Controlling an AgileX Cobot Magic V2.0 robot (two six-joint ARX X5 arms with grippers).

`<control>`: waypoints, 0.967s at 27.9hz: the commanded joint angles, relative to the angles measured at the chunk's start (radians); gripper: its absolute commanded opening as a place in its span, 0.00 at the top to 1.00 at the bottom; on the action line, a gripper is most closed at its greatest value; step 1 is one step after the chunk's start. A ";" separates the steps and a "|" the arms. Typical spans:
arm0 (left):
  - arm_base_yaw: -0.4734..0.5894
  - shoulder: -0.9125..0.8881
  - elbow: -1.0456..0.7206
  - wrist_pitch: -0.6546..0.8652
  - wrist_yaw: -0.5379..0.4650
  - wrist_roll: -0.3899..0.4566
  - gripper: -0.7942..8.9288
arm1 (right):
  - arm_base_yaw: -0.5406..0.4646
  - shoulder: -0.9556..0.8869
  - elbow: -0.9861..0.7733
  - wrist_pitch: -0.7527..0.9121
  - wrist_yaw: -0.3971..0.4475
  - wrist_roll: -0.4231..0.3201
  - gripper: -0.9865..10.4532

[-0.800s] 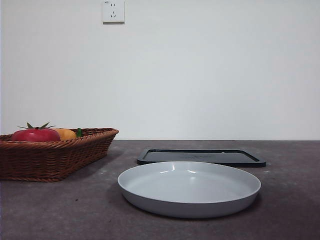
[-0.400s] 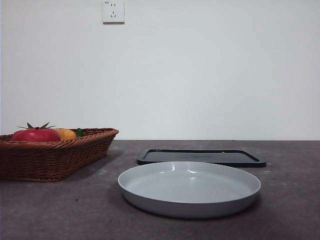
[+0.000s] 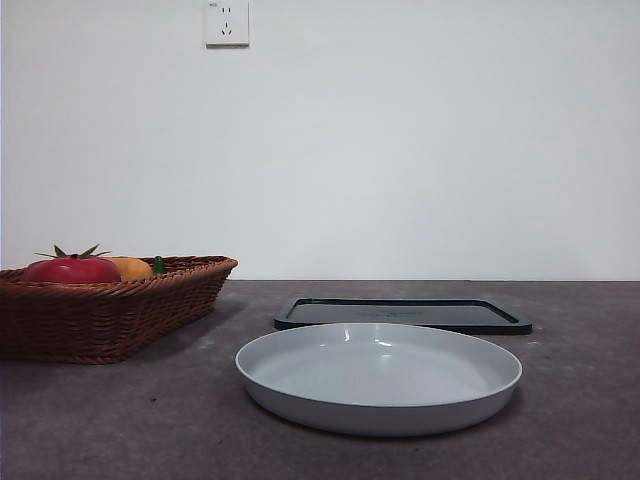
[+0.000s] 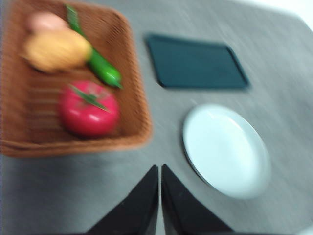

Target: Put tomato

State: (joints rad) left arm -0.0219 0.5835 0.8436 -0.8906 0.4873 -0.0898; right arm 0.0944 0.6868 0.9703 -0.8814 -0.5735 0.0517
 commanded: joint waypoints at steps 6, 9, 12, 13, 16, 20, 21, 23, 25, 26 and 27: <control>-0.065 0.069 0.097 -0.140 0.069 0.109 0.91 | 0.177 0.106 0.101 -0.129 -0.005 -0.111 0.91; -0.087 0.069 0.098 -0.167 0.069 0.110 0.91 | 0.238 0.119 0.100 -0.159 -0.002 -0.125 0.91; -0.099 0.069 0.098 -0.193 0.069 0.110 0.91 | 0.282 0.124 0.100 -0.174 -0.002 -0.150 0.91; -0.101 0.069 0.098 -0.196 0.069 0.109 0.91 | 0.293 0.124 0.100 -0.173 -0.002 -0.150 0.91; -0.101 0.069 0.098 -0.194 0.069 0.109 0.91 | 0.307 0.124 0.100 -0.166 -0.002 -0.150 0.91; -0.101 0.069 0.098 -0.194 0.068 0.104 0.81 | 0.309 0.124 0.100 -0.167 -0.002 -0.149 0.90; -0.101 0.069 0.098 -0.194 0.068 0.104 0.76 | 0.309 0.124 0.100 -0.166 -0.002 -0.149 0.88; -0.101 0.069 0.098 -0.193 0.068 0.104 0.62 | 0.309 0.125 0.100 -0.167 -0.002 -0.148 0.78; -0.101 0.069 0.098 -0.192 0.068 0.104 0.50 | 0.309 0.125 0.100 -0.166 -0.002 -0.145 0.64; -0.101 0.069 0.098 -0.190 0.068 0.104 0.46 | 0.309 0.125 0.100 -0.166 -0.001 -0.145 0.58; -0.101 0.069 0.098 -0.187 0.068 0.104 0.44 | 0.309 0.125 0.100 -0.166 -0.001 -0.145 0.53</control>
State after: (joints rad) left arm -0.1204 0.6472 0.9211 -1.0908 0.5518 0.0082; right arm 0.3981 0.8040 1.0527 -1.0576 -0.5728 -0.0826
